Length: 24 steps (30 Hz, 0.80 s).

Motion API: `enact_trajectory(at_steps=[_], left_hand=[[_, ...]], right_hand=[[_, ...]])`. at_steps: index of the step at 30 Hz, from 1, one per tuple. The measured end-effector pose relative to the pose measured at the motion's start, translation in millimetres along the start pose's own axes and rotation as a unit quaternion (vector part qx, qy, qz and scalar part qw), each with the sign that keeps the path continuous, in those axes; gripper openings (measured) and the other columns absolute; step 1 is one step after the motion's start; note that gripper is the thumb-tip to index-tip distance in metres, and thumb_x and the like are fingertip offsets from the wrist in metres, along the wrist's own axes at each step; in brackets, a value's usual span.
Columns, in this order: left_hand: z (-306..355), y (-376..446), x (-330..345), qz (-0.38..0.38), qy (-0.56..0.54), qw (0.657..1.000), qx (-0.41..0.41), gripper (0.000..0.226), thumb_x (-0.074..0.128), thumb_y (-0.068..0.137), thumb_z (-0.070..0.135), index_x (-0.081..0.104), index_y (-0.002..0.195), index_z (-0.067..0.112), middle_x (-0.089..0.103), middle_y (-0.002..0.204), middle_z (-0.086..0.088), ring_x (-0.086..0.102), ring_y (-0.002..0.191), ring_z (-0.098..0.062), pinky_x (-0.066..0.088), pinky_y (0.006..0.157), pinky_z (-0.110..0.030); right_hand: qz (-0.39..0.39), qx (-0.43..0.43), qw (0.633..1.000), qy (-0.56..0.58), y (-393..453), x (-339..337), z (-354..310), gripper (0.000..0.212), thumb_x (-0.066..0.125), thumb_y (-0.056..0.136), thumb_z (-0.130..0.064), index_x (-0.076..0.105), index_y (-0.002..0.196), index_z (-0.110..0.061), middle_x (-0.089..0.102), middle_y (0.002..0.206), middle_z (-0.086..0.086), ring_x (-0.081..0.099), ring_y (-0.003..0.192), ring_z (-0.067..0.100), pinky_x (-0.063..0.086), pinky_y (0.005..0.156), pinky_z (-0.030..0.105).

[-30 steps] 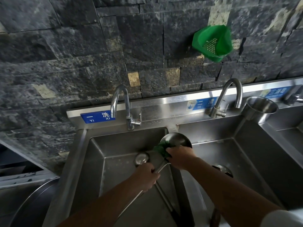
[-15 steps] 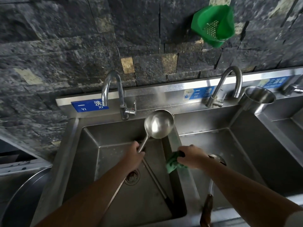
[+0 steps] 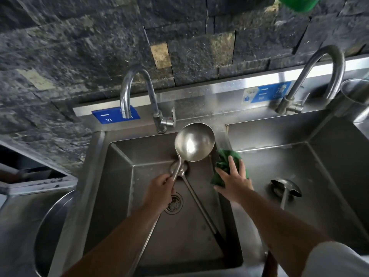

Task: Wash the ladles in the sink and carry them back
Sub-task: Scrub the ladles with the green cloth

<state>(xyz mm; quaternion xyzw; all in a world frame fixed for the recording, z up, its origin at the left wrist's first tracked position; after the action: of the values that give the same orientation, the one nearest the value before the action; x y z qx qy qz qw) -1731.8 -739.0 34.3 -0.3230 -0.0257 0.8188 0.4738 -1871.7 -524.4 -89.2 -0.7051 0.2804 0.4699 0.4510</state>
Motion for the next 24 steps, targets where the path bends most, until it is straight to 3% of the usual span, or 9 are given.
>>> enact_trajectory(at_steps=[5, 9, 13, 16, 18, 20, 21, 22, 24], left_hand=[[-5, 2, 18, -0.024, -0.092, 0.995, -0.015, 0.015, 0.052, 0.094, 0.006, 0.066, 0.098, 0.008, 0.054, 0.061, -0.009, 0.04, 0.034, -0.007, 0.029, 0.033, -0.017], [-6, 2, 31, -0.042, -0.125, 0.991, -0.029, 0.015, 0.055, 0.091, 0.003, 0.065, 0.095, 0.014, 0.055, 0.06, -0.007, 0.039, 0.041, -0.016, 0.027, 0.039, -0.019], [3, 3, 41, -0.053, -0.115, 0.992, -0.013, 0.014, 0.056, 0.092, 0.006, 0.061, 0.093, 0.018, 0.056, 0.061, -0.007, 0.041, 0.043, -0.015, 0.029, 0.04, -0.02], [24, 2, 46, -0.043, -0.097, 0.994, 0.033, 0.012, 0.056, 0.093, 0.006, 0.057, 0.092, 0.018, 0.057, 0.066, -0.009, 0.044, 0.046, -0.014, 0.033, 0.041, -0.021], [46, 4, 55, -0.039, -0.098, 0.992, 0.062, 0.009, 0.056, 0.094, 0.004, 0.057, 0.097, 0.012, 0.058, 0.071, -0.009, 0.048, 0.047, -0.007, 0.036, 0.039, -0.018], [62, 9, 75, -0.055, -0.11, 0.991, 0.056, 0.007, 0.053, 0.097, 0.009, 0.056, 0.101, 0.014, 0.06, 0.075, -0.009, 0.048, 0.043, -0.003, 0.034, 0.037, -0.016], [69, 12, 88, -0.068, -0.118, 0.99, 0.046, 0.009, 0.051, 0.098, 0.012, 0.057, 0.101, 0.017, 0.062, 0.075, -0.007, 0.048, 0.043, -0.006, 0.034, 0.038, -0.018], [76, 14, 103, -0.081, -0.126, 0.988, 0.038, 0.012, 0.05, 0.098, 0.013, 0.059, 0.1, 0.02, 0.064, 0.074, -0.006, 0.049, 0.046, -0.009, 0.036, 0.042, -0.02], [90, 17, 137, -0.111, -0.151, 0.982, 0.023, 0.015, 0.051, 0.096, 0.01, 0.062, 0.097, 0.02, 0.064, 0.07, -0.006, 0.052, 0.053, -0.014, 0.04, 0.048, -0.023]], right_hand=[[-0.042, 0.011, 0.997, 0.057, 30, -5, 13, 0.077, 0.051, 0.078, -0.072, 0.014, 0.144, -0.058, -0.03, 0.157, -0.003, -0.024, 0.144, 0.042, 0.036, 0.105, 0.063], [-0.096, -0.01, 0.994, 0.042, 26, -5, 14, 0.091, 0.055, 0.075, -0.075, -0.002, 0.144, -0.06, -0.04, 0.153, -0.004, -0.029, 0.142, 0.042, 0.026, 0.107, 0.069], [-0.034, 0.012, 0.995, 0.093, 12, -24, 20, 0.1, 0.057, 0.075, -0.068, -0.008, 0.148, -0.051, -0.035, 0.155, -0.003, -0.03, 0.143, 0.037, 0.011, 0.111, 0.069], [0.061, 0.065, 0.979, 0.181, -17, -31, 32, 0.094, 0.057, 0.08, -0.057, 0.004, 0.154, -0.035, -0.015, 0.162, 0.001, -0.01, 0.148, 0.033, 0.015, 0.116, 0.056], [0.129, 0.079, 0.945, 0.291, -43, -36, 37, 0.072, 0.059, 0.085, -0.045, 0.032, 0.148, -0.025, 0.023, 0.157, 0.007, 0.025, 0.142, 0.031, 0.031, 0.112, 0.044], [0.141, 0.086, 0.902, 0.398, -66, -35, 31, 0.031, 0.06, 0.089, -0.035, 0.065, 0.115, -0.019, 0.064, 0.119, 0.007, 0.059, 0.111, 0.024, 0.048, 0.092, 0.034], [0.133, 0.089, 0.875, 0.456, -73, -35, 24, 0.021, 0.06, 0.09, -0.036, 0.069, 0.096, -0.017, 0.07, 0.096, 0.006, 0.065, 0.093, 0.023, 0.052, 0.082, 0.036], [0.125, 0.089, 0.842, 0.517, -80, -36, 18, 0.028, 0.06, 0.089, -0.04, 0.068, 0.085, -0.014, 0.07, 0.082, 0.006, 0.066, 0.08, 0.021, 0.053, 0.076, 0.042], [0.12, 0.084, 0.764, 0.629, -90, -42, 9, 0.041, 0.06, 0.085, -0.052, 0.067, 0.081, -0.012, 0.069, 0.073, 0.007, 0.062, 0.07, 0.021, 0.051, 0.074, 0.049]])
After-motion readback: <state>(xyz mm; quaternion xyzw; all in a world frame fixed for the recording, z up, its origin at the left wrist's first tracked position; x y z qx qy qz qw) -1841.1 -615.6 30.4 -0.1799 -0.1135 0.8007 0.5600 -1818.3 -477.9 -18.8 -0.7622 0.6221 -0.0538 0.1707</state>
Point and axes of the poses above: each hand's wrist, its own y-axis towards the middle knuckle, its own x-axis out of the palm, z = x × y, the point moved 10 cm from there along y, towards the middle knuckle
